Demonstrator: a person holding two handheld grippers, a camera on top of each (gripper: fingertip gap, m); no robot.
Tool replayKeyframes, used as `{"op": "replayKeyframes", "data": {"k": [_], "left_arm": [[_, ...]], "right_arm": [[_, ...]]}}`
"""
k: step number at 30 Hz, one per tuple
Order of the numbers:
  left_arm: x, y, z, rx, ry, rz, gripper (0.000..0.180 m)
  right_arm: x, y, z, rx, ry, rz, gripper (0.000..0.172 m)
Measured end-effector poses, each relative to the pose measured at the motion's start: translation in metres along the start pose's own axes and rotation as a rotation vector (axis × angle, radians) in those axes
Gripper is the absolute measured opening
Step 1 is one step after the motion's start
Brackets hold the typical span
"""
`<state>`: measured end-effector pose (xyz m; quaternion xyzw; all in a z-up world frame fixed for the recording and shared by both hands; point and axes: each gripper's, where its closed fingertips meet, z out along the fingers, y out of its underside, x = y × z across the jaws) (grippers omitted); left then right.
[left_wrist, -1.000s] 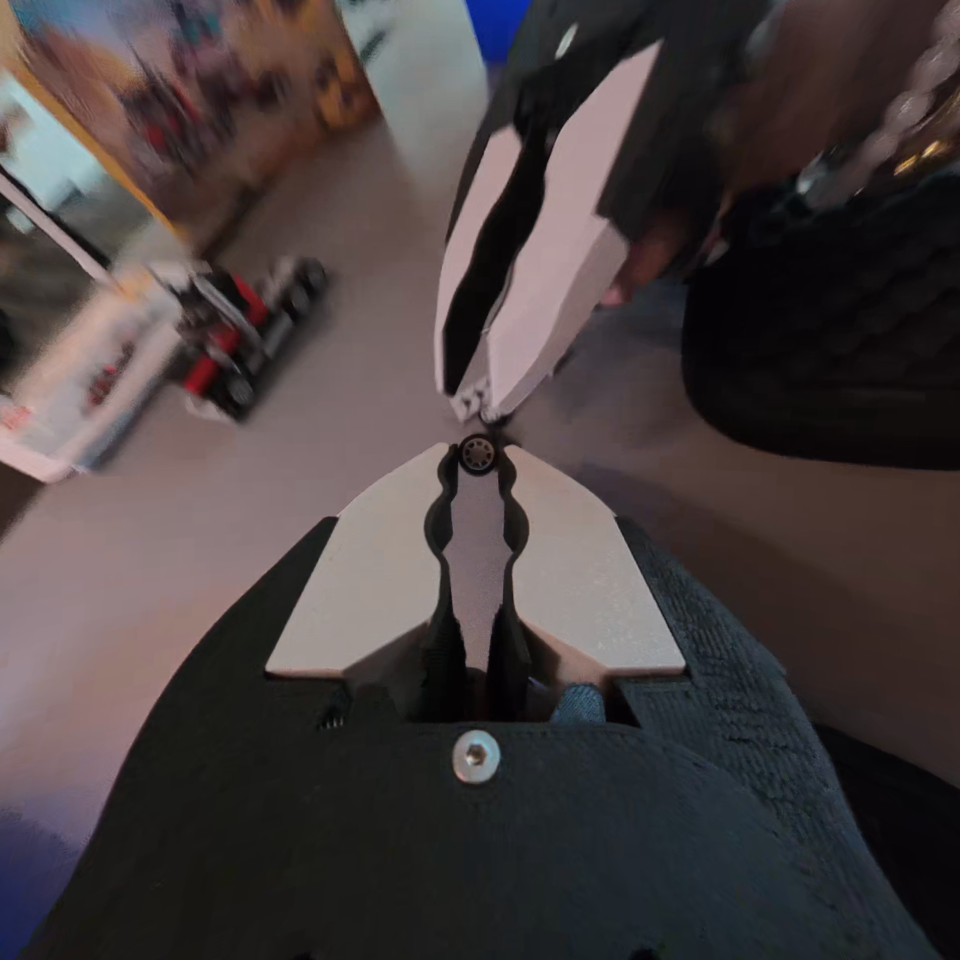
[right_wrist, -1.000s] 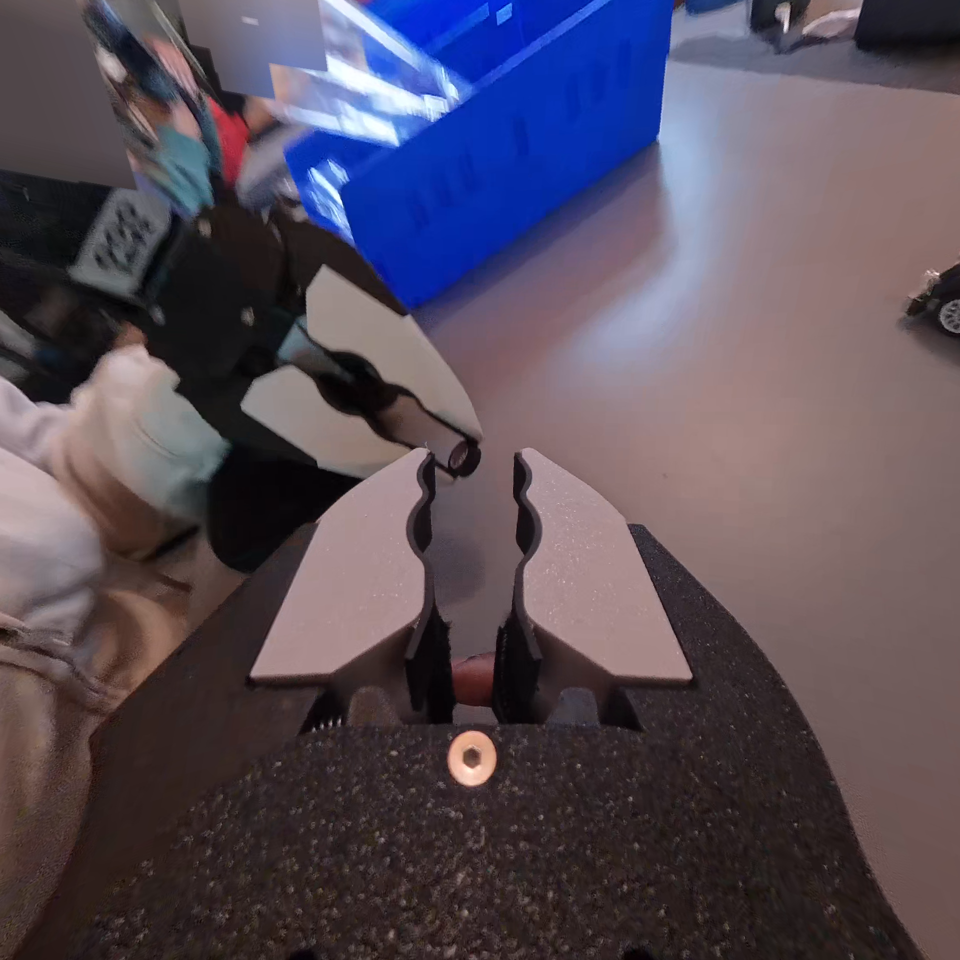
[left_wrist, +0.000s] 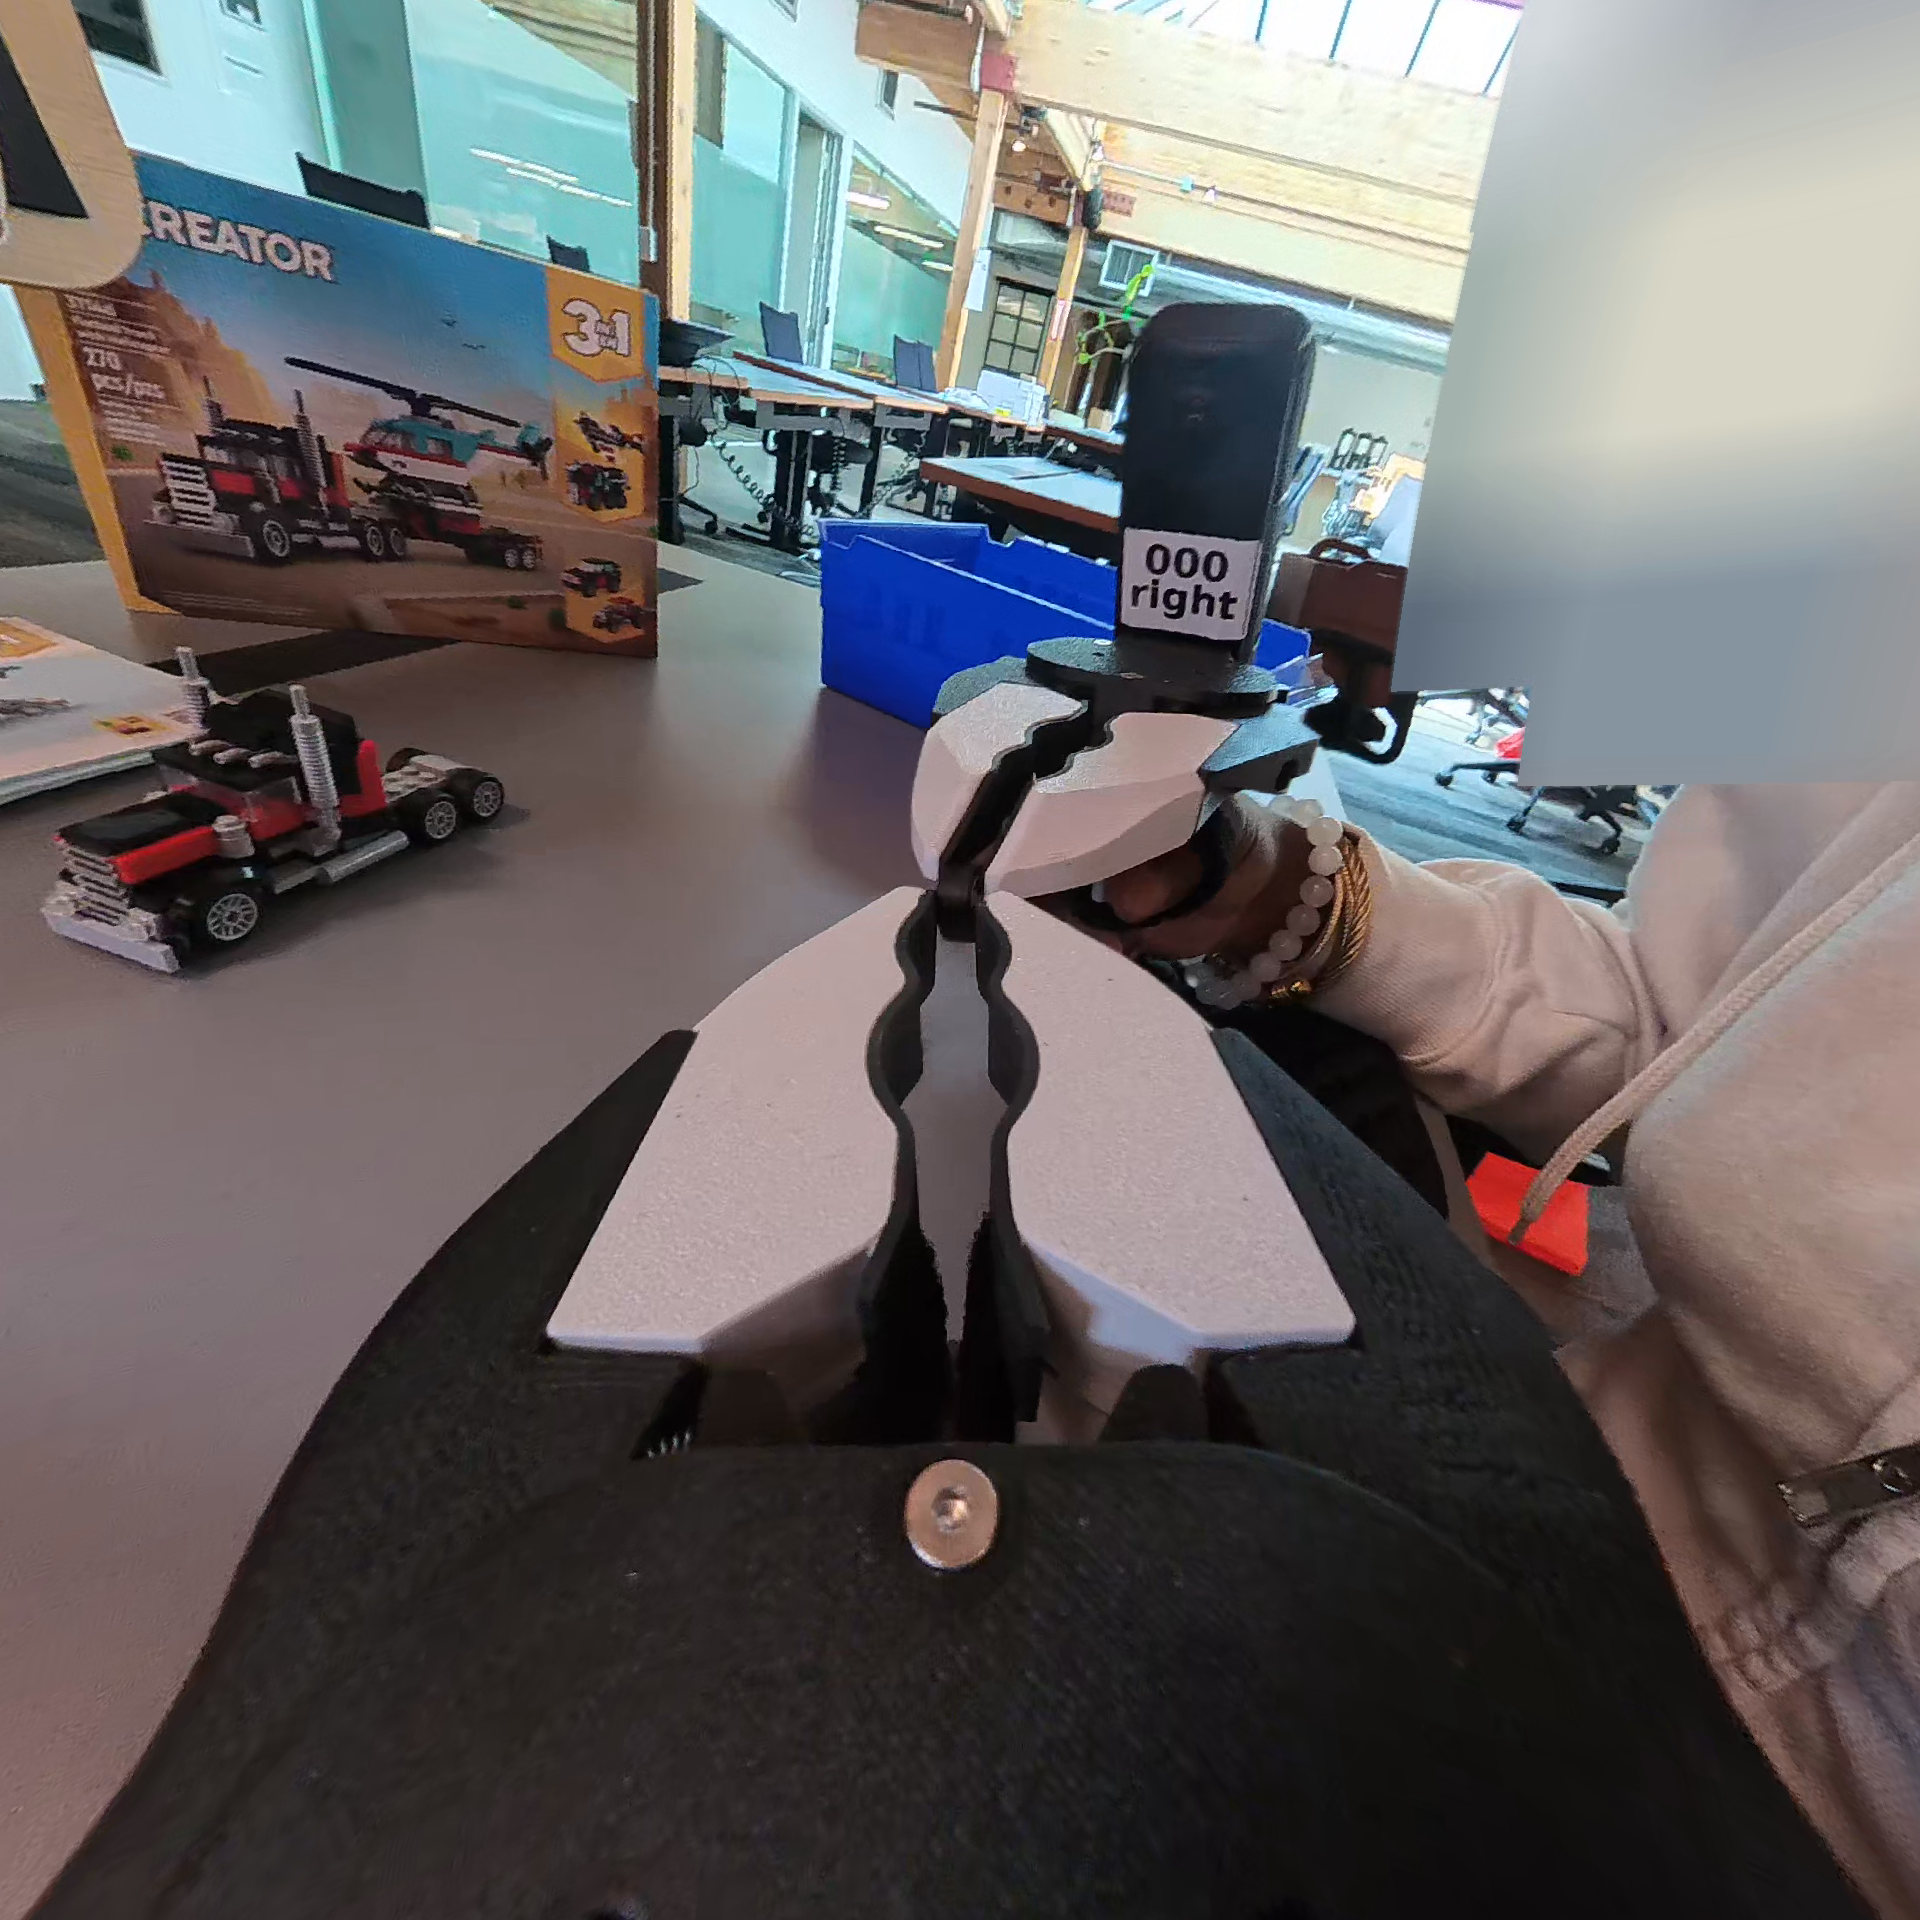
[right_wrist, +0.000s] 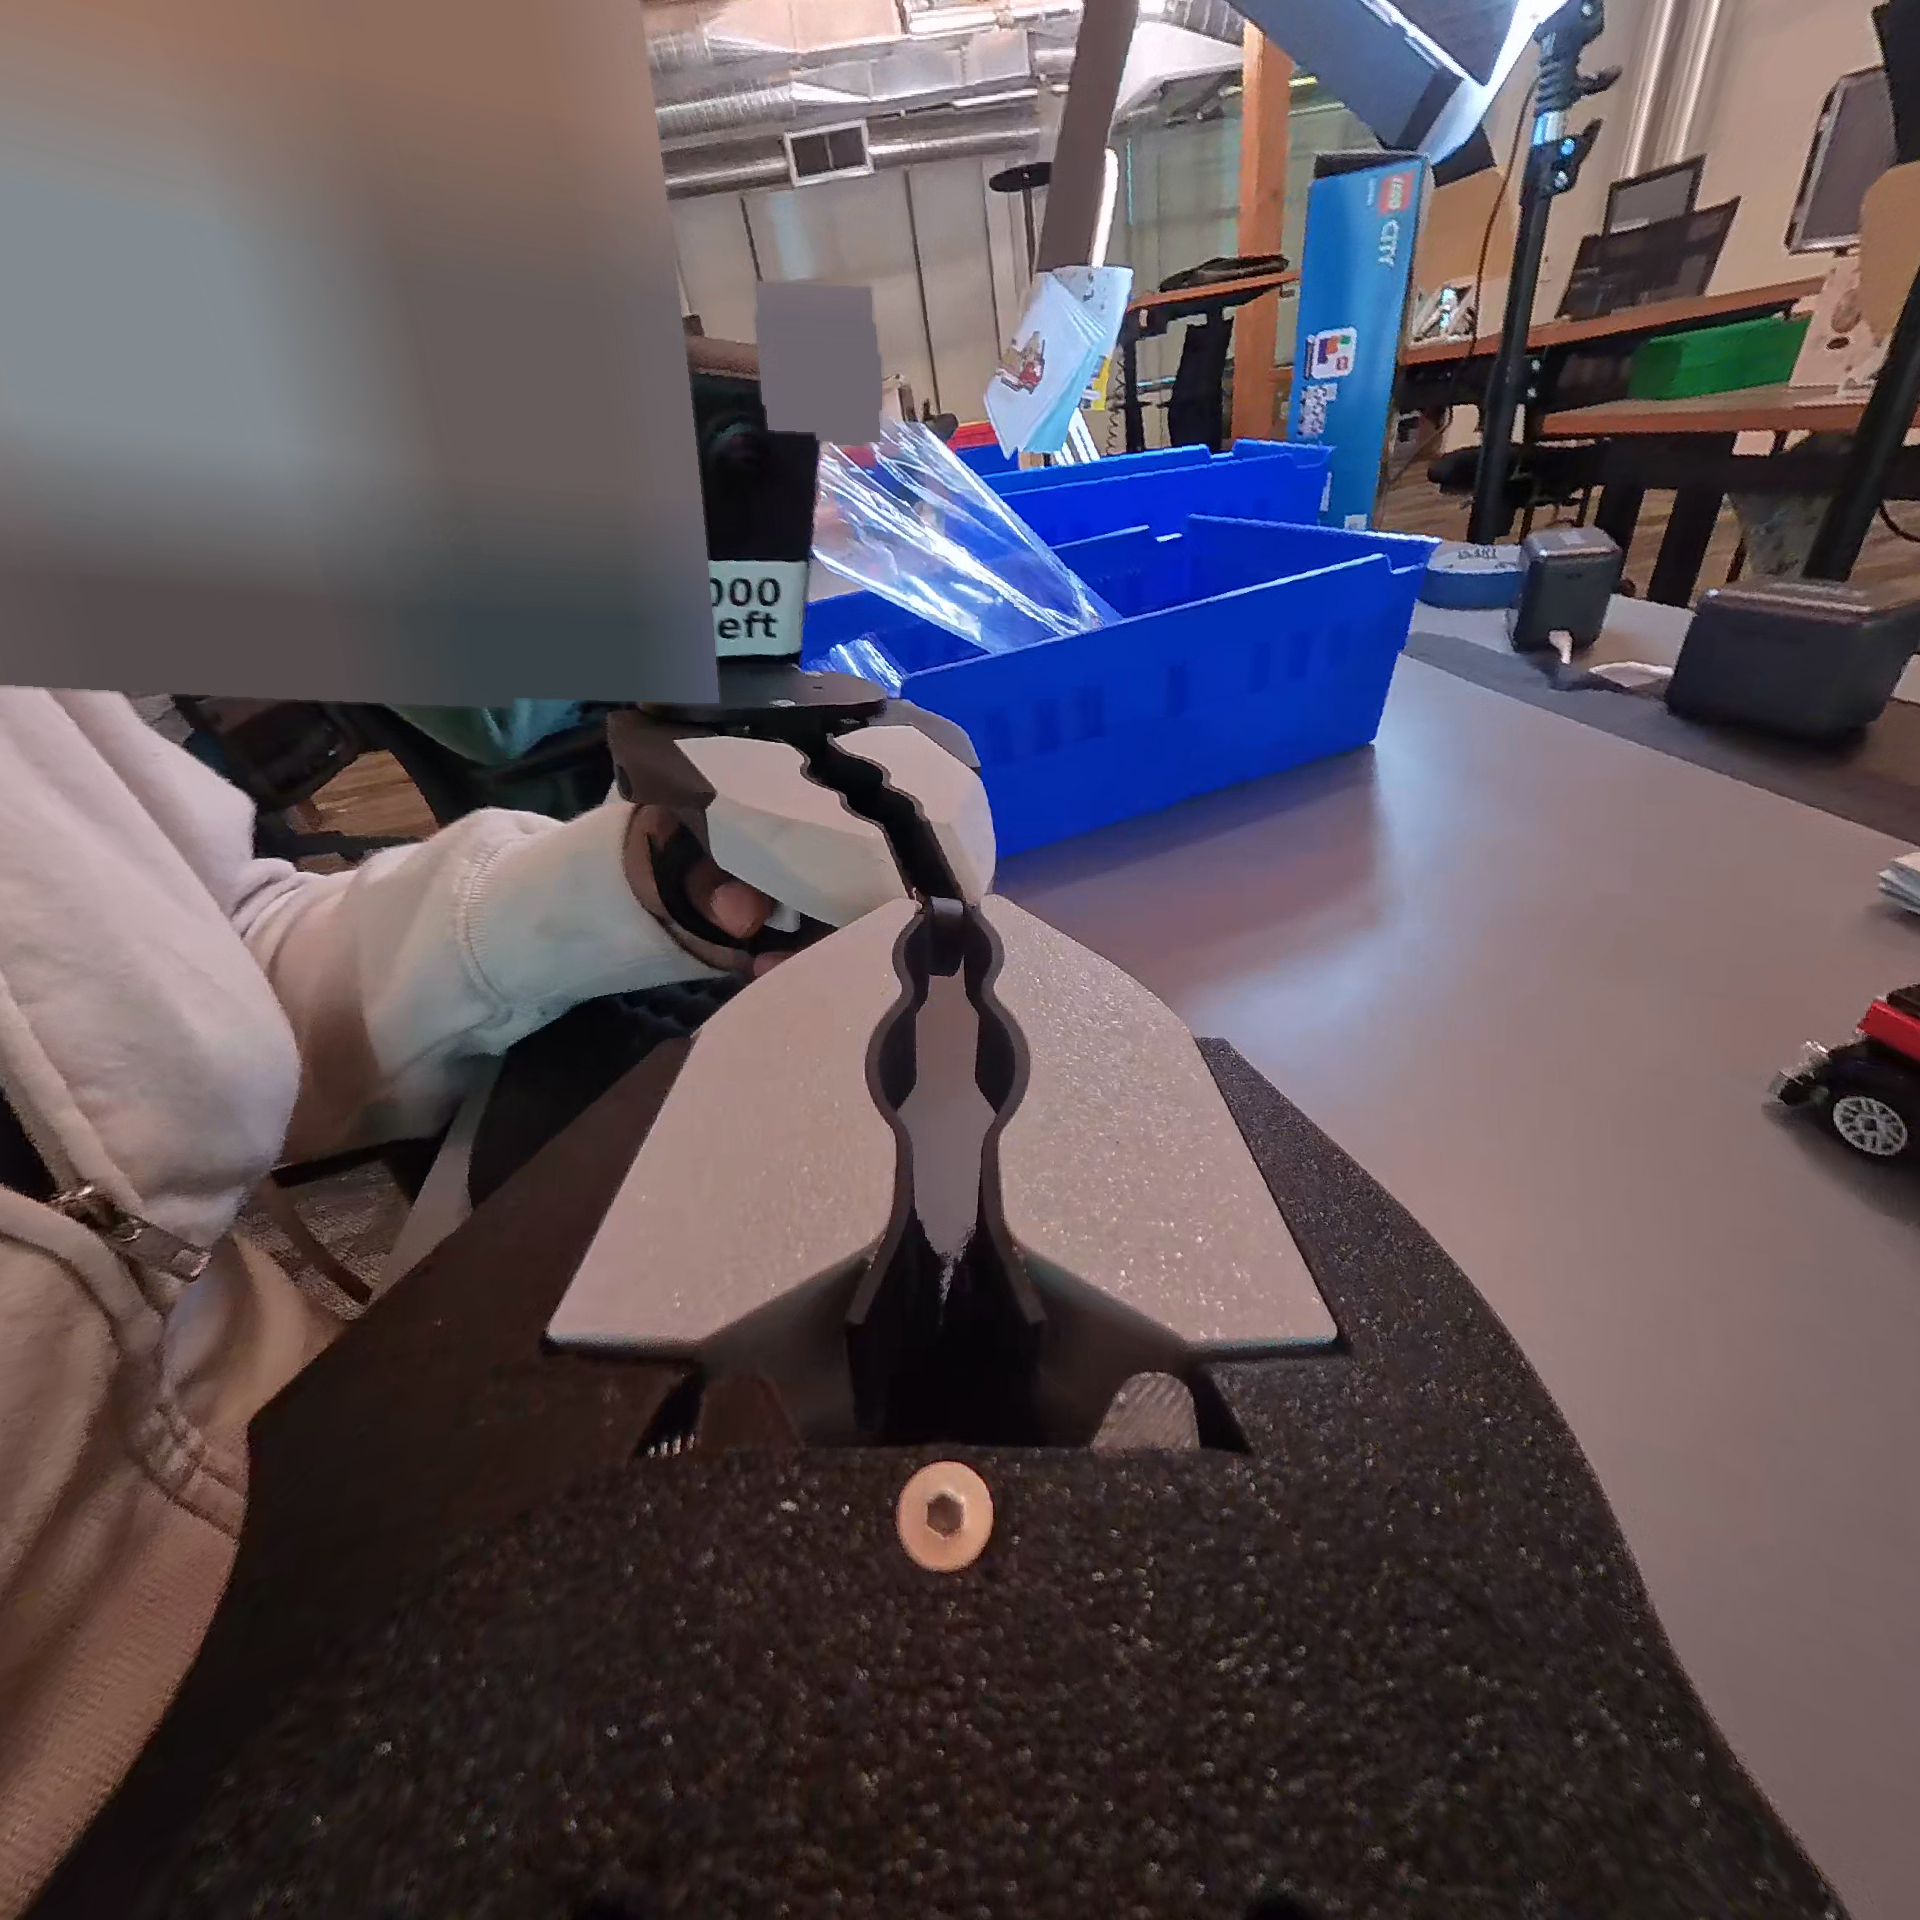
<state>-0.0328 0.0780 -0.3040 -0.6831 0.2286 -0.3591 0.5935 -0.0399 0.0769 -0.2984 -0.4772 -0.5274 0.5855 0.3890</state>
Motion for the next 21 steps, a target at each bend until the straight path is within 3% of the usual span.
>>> {"op": "replayKeyframes", "data": {"k": [12, 14, 18, 21], "left_arm": [[0.019, -0.007, -0.004, 0.055, 0.151, -0.039, 0.006], [0.012, -0.006, -0.004, 0.042, 0.086, 0.007, 0.006], [-0.014, 0.001, -0.002, -0.016, -0.164, 0.126, 0.006], [-0.021, 0.001, -0.002, -0.020, -0.246, 0.141, 0.006]], "right_arm": [[-0.018, -0.008, -0.001, 0.064, -0.134, 0.047, 0.005], [-0.010, -0.004, 0.001, 0.033, -0.061, 0.007, 0.005], [0.013, 0.005, 0.006, -0.117, 0.255, -0.331, 0.004], [0.016, 0.005, 0.008, -0.147, 0.359, -0.458, 0.000]]}}
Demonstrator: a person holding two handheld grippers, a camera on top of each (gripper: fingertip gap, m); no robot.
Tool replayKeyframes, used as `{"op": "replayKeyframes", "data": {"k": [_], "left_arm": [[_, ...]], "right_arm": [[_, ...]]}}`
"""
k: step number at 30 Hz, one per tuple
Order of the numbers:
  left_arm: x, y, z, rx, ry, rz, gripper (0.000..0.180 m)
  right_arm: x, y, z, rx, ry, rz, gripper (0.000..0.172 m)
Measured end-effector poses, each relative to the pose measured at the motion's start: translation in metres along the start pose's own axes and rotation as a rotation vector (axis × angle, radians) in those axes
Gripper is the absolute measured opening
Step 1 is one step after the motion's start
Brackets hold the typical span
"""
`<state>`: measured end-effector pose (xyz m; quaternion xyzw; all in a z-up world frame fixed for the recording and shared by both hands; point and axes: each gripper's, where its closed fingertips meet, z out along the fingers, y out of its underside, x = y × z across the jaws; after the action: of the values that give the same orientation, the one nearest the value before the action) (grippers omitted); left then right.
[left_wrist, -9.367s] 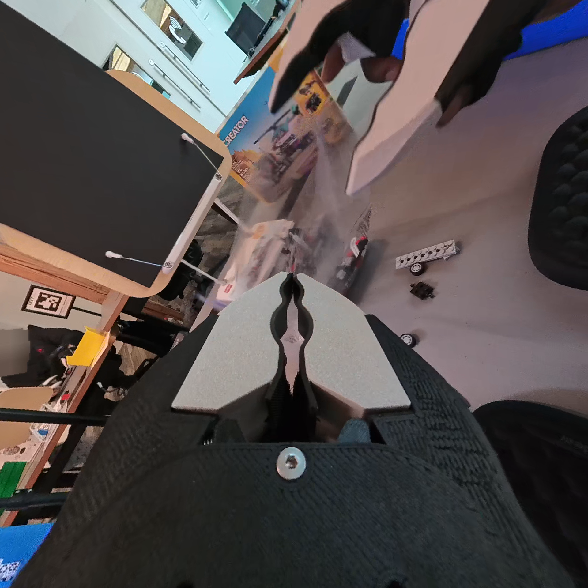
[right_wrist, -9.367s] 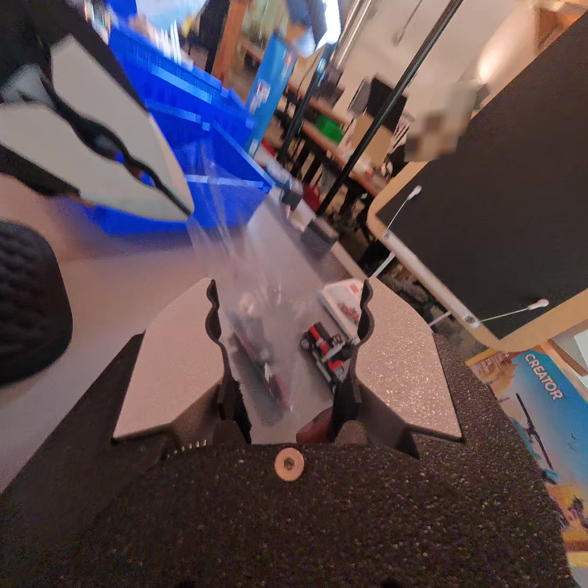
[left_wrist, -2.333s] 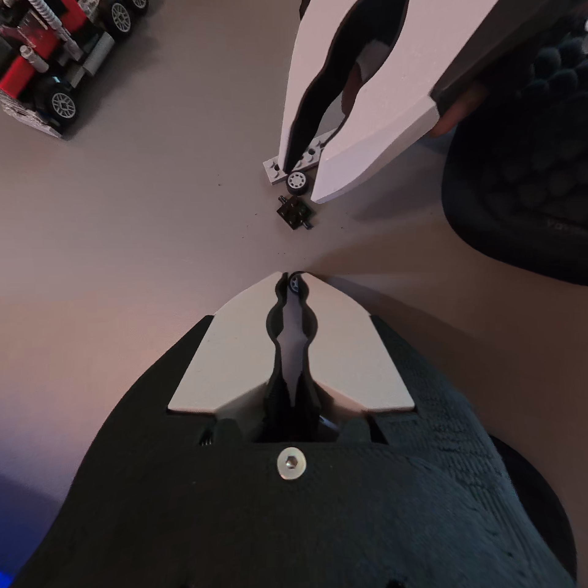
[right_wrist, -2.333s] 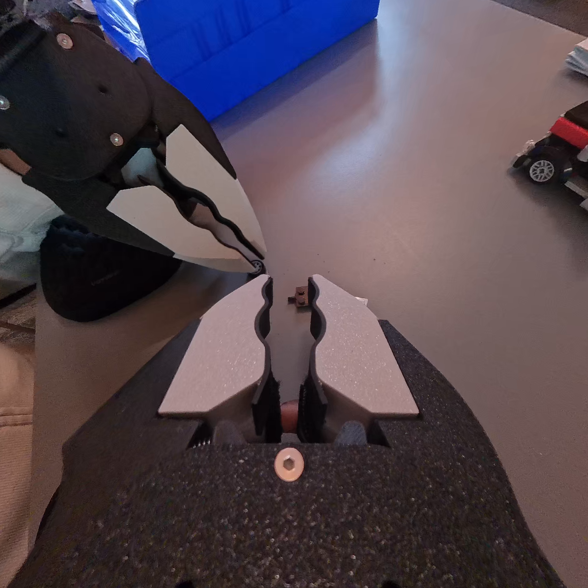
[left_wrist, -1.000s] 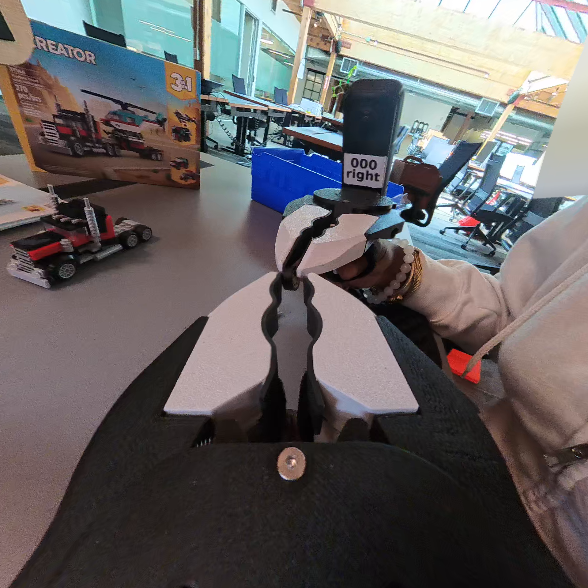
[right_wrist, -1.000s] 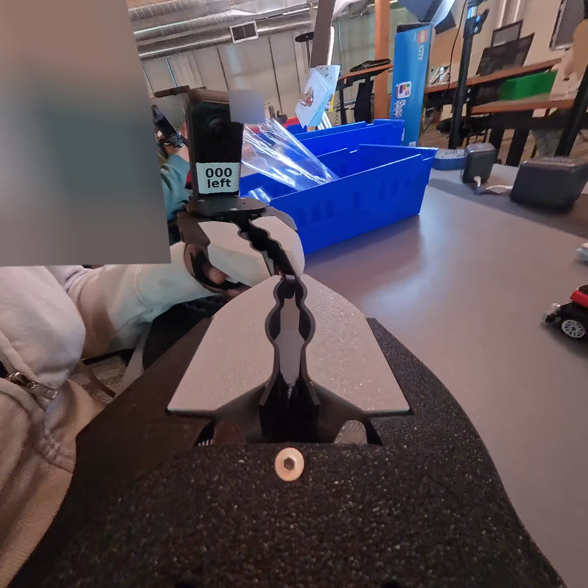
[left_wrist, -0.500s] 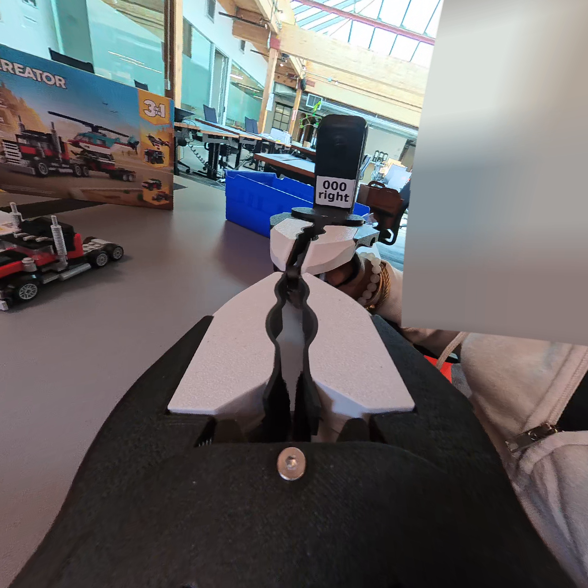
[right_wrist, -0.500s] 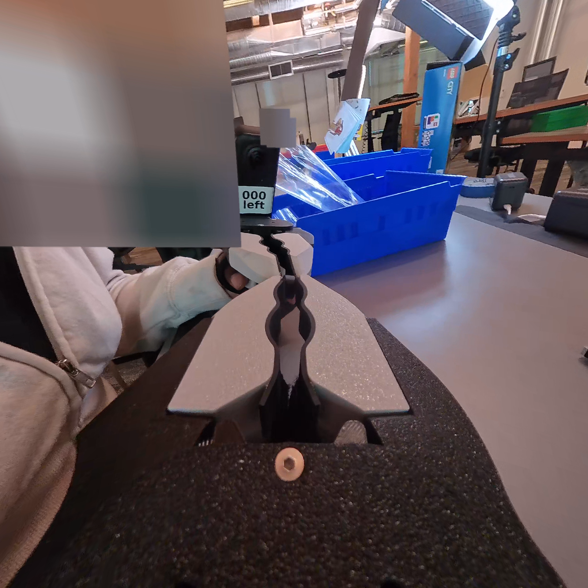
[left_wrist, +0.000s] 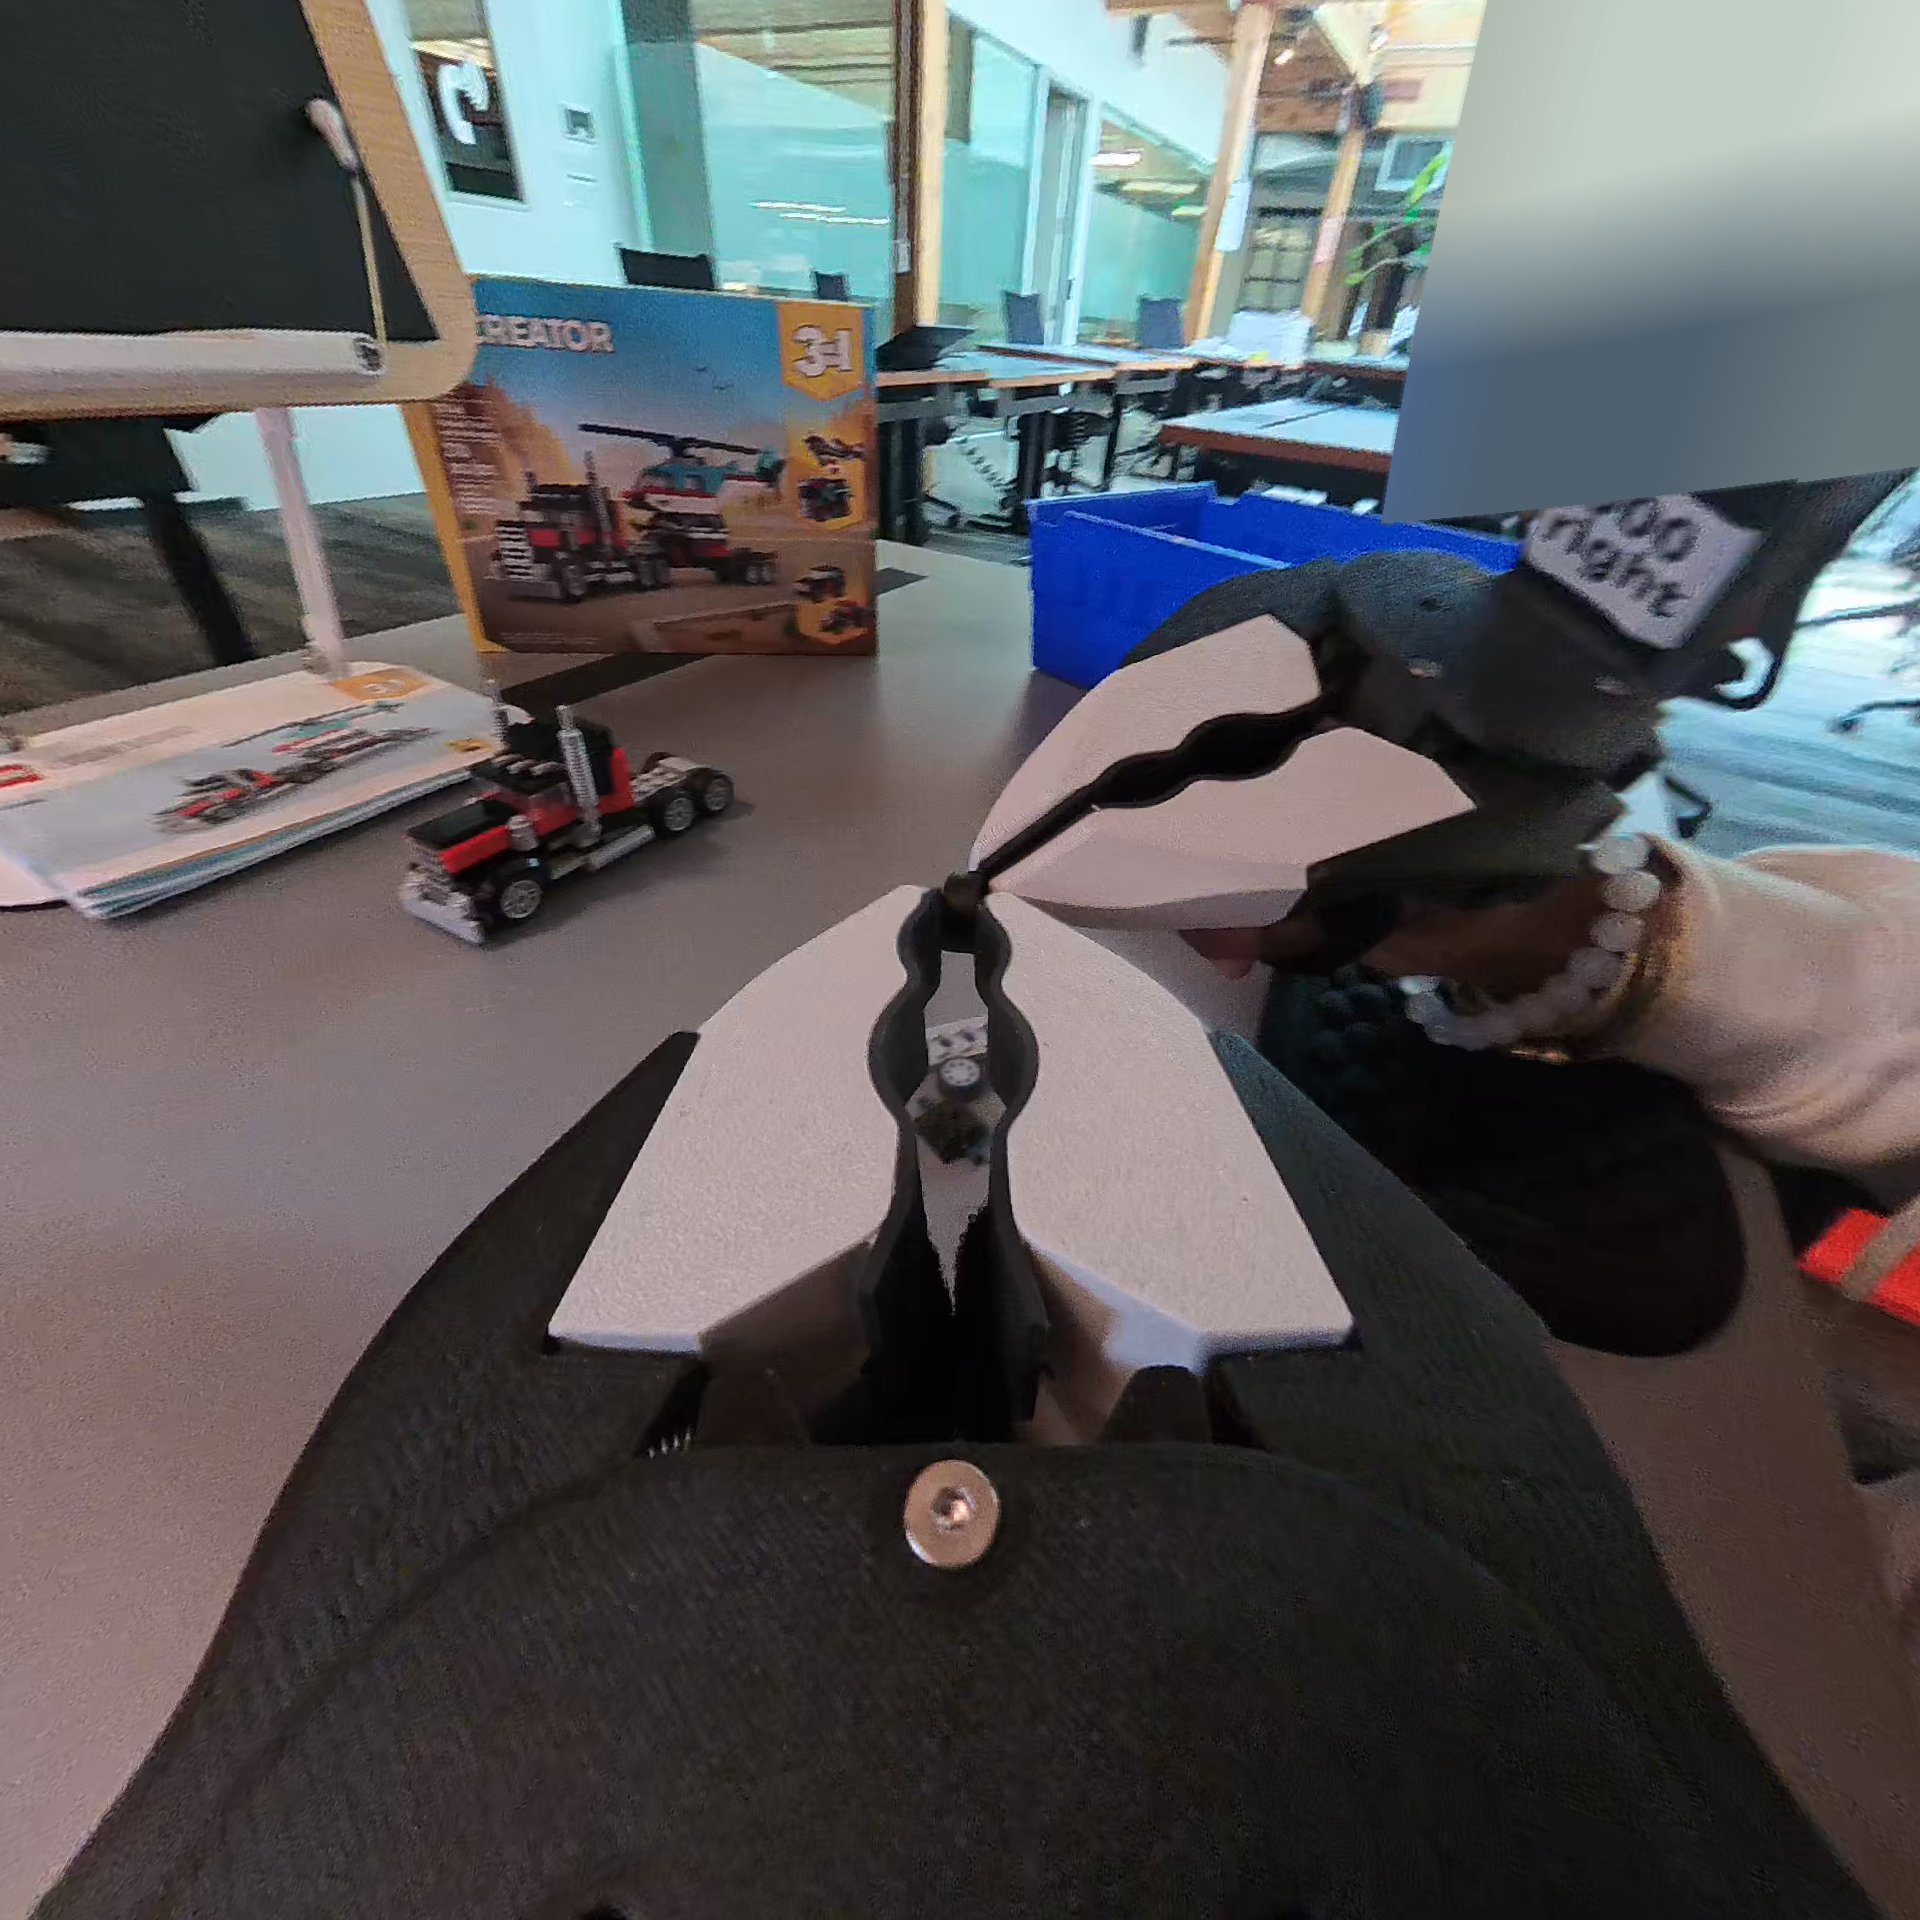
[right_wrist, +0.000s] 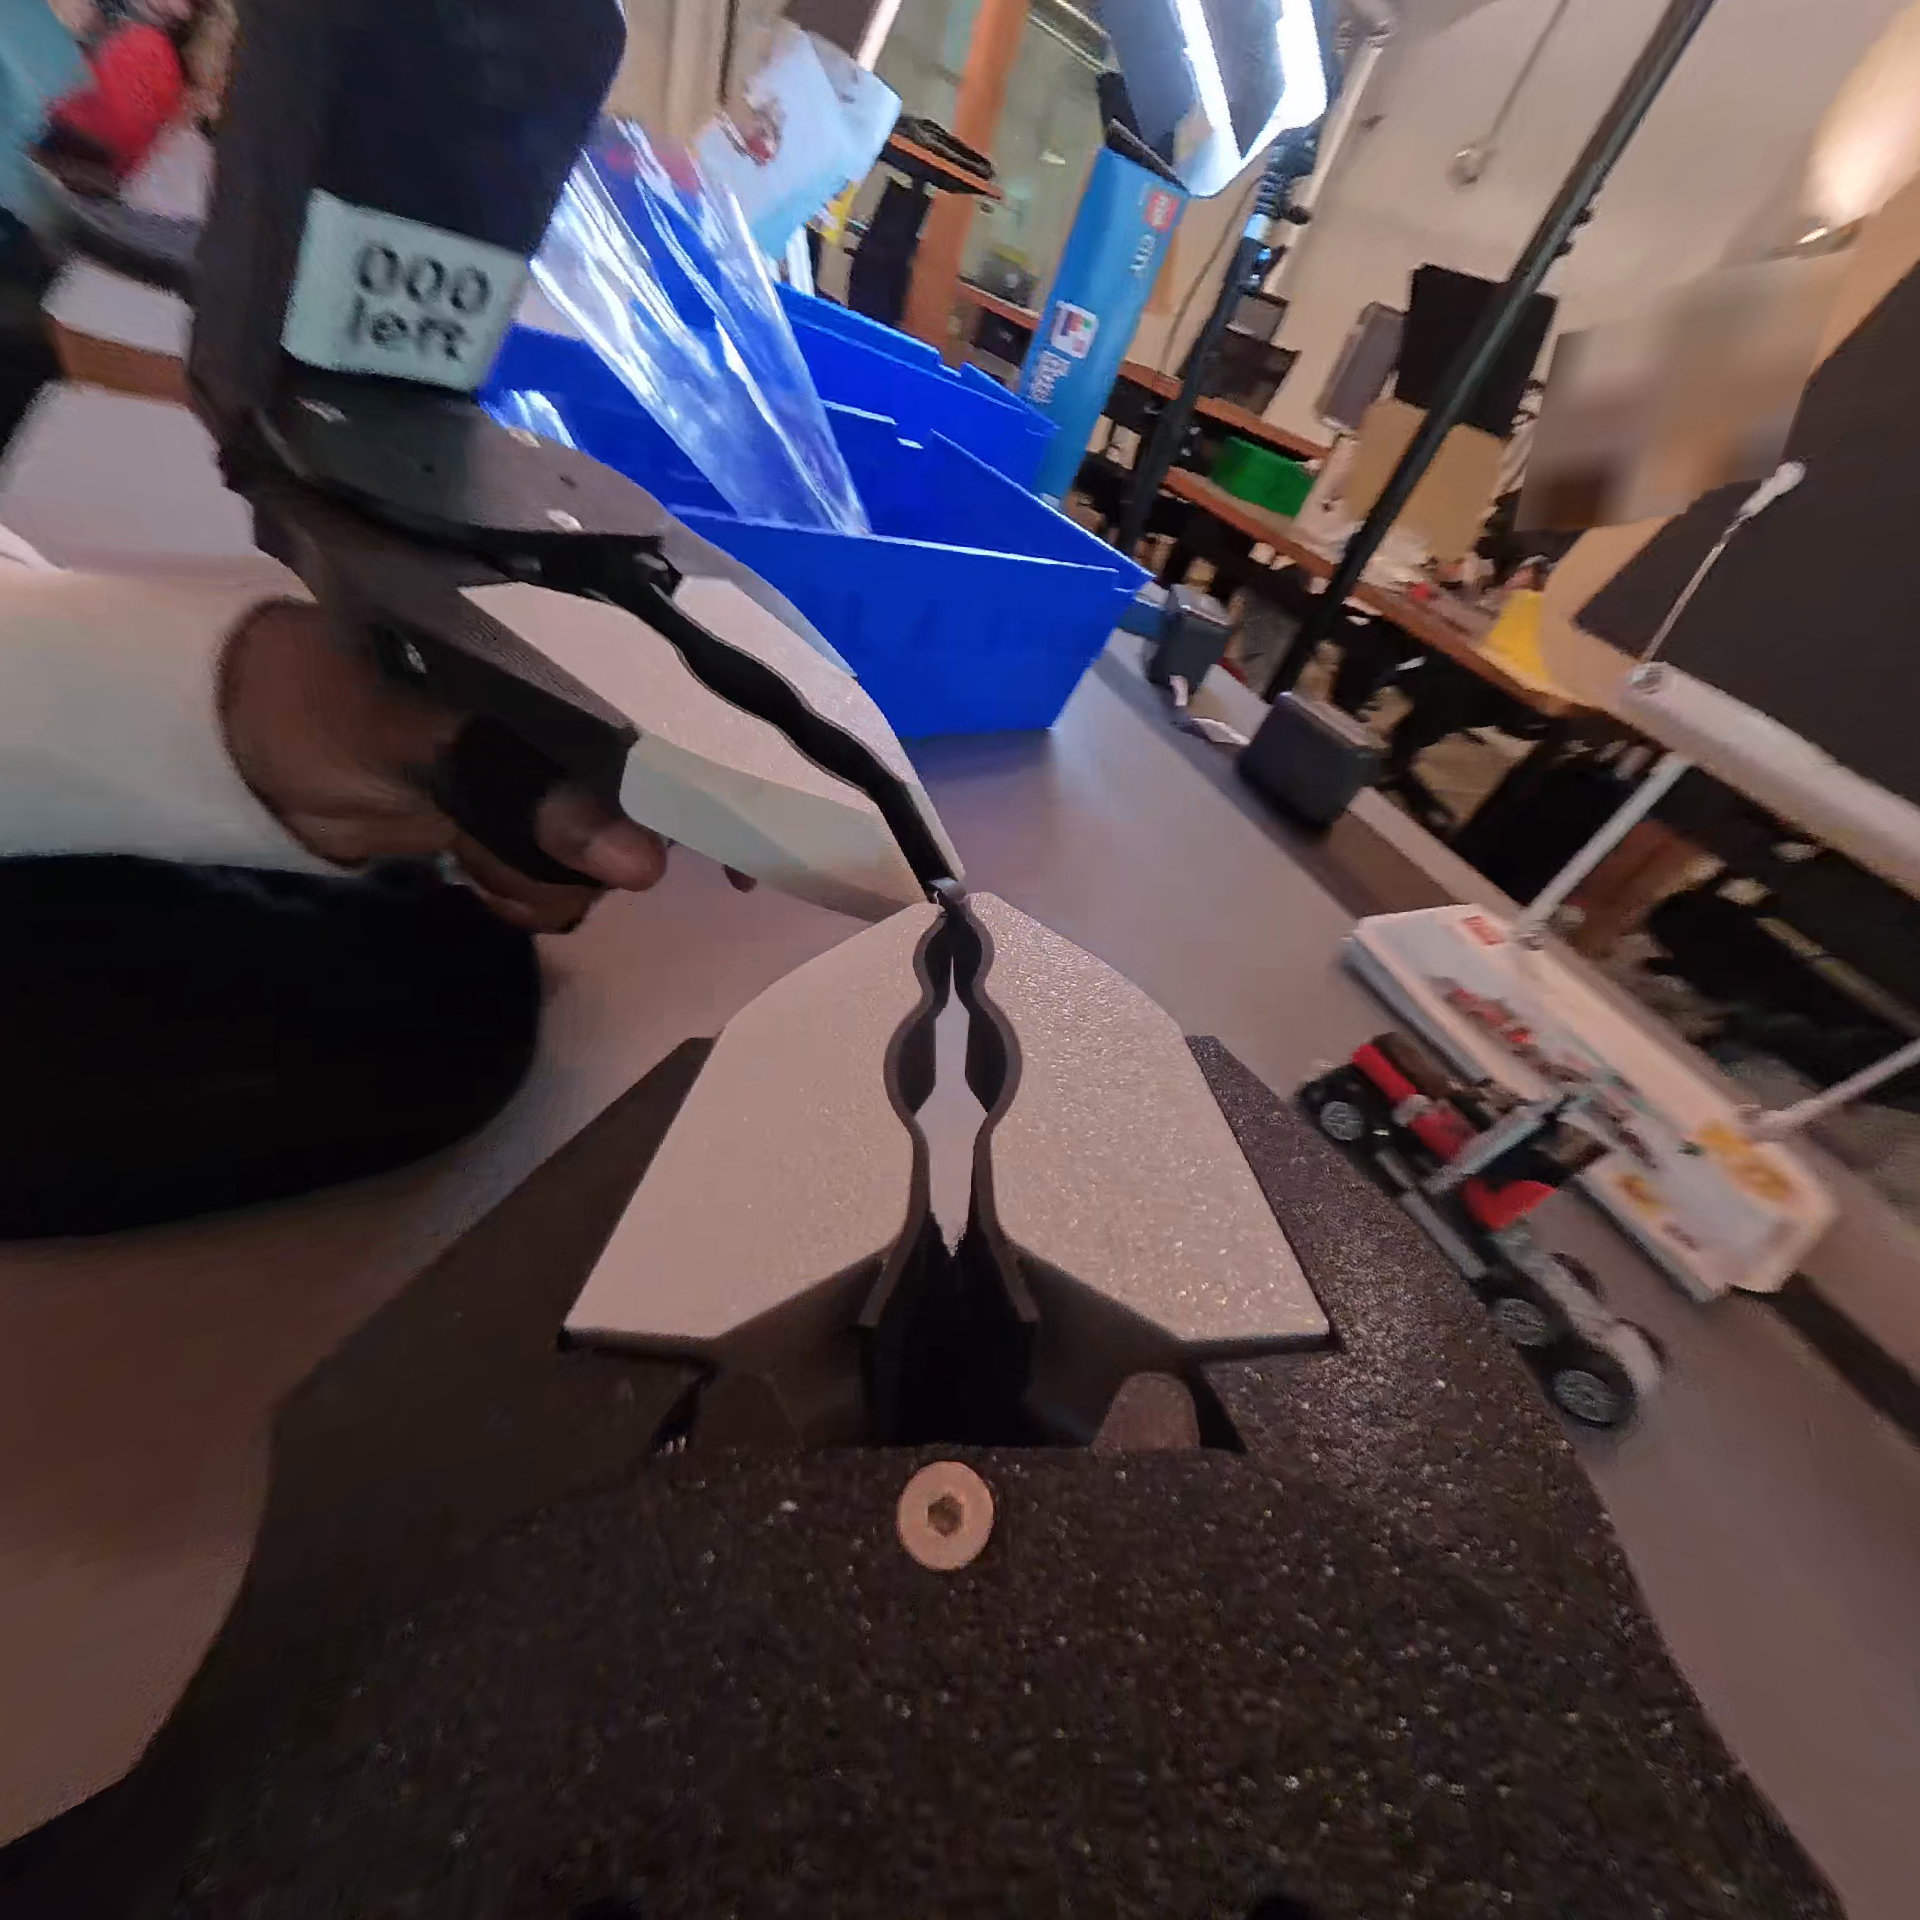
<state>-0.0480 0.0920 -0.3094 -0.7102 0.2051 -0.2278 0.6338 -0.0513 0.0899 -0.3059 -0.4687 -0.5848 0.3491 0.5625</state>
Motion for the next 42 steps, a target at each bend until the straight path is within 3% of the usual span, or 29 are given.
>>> {"op": "replayKeyframes", "data": {"k": [2, 5, 7, 8, 12, 13, 17, 23, 25, 29, 36, 42], "left_arm": [[-0.003, 0.003, 0.001, -0.026, -0.054, 0.054, 0.006], [-0.014, 0.000, 0.000, -0.025, -0.138, 0.128, 0.006], [-0.006, -0.011, -0.005, 0.052, -0.041, 0.112, 0.006], [-0.002, -0.017, -0.010, 0.095, 0.001, 0.089, 0.006], [0.016, -0.021, -0.015, 0.143, 0.155, 0.067, 0.006], [0.022, -0.021, -0.015, 0.140, 0.190, 0.073, 0.006], [0.029, -0.017, -0.014, 0.108, 0.227, 0.071, 0.006], [0.033, -0.018, -0.017, 0.111, 0.273, 0.049, 0.006], [0.033, -0.017, -0.016, 0.102, 0.277, 0.026, 0.006], [0.012, -0.006, -0.009, 0.032, 0.093, 0.101, 0.006], [0.001, -0.004, -0.005, 0.004, -0.101, 0.249, 0.005], [-0.002, -0.003, -0.004, 0.021, -0.088, 0.118, 0.004]], "right_arm": [[0.000, 0.003, 0.001, -0.028, 0.027, -0.068, 0.000], [-0.030, -0.003, 0.005, 0.018, -0.140, -0.044, 0.000], [-0.014, 0.003, 0.005, -0.014, -0.075, -0.065, 0.000], [-0.008, -0.002, 0.002, 0.038, -0.096, 0.022, 0.000], [-0.014, -0.011, -0.011, 0.153, -0.349, 0.369, 0.026], [-0.017, -0.017, -0.014, 0.192, -0.387, 0.390, 0.023], [-0.018, -0.023, -0.017, 0.227, -0.395, 0.357, 0.006], [-0.024, -0.022, -0.019, 0.202, -0.424, 0.297, 0.006], [-0.022, -0.021, -0.019, 0.189, -0.359, 0.196, 0.006], [-0.010, -0.008, -0.006, 0.013, -0.033, -0.239, 0.005], [-0.006, -0.011, -0.002, 0.022, 0.070, -0.258, 0.004], [-0.005, -0.010, 0.000, 0.024, 0.071, -0.244, 0.005]]}}
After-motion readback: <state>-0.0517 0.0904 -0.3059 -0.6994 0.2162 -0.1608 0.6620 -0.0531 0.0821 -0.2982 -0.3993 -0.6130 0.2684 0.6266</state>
